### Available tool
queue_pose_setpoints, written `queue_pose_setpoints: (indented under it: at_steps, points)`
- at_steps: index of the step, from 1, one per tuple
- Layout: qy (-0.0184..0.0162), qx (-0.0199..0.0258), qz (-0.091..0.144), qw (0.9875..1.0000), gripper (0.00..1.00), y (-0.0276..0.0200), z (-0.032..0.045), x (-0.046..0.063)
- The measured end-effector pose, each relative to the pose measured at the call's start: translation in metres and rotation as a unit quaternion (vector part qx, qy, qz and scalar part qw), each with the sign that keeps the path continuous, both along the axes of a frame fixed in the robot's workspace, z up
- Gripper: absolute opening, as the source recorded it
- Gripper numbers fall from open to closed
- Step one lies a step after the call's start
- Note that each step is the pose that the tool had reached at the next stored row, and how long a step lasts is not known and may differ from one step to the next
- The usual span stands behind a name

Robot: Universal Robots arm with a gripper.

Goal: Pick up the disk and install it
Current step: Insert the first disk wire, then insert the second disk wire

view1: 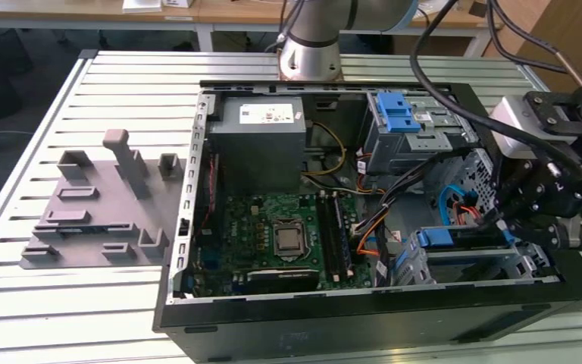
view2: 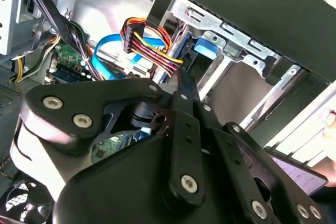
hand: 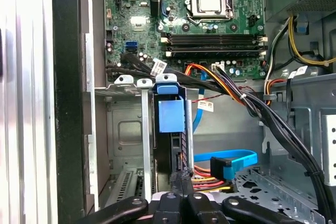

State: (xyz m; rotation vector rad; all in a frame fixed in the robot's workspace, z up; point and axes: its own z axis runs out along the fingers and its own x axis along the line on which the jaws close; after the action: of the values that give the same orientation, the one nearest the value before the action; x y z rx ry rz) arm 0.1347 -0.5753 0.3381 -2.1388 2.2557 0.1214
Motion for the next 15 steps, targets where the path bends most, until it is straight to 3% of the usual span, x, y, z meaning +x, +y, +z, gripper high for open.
queue_pose_setpoints:
  at_steps: [15]
  points:
    - [0.0, -0.0138, 0.0, 0.9999, 0.11, 0.0, 0.0053, 0.0]
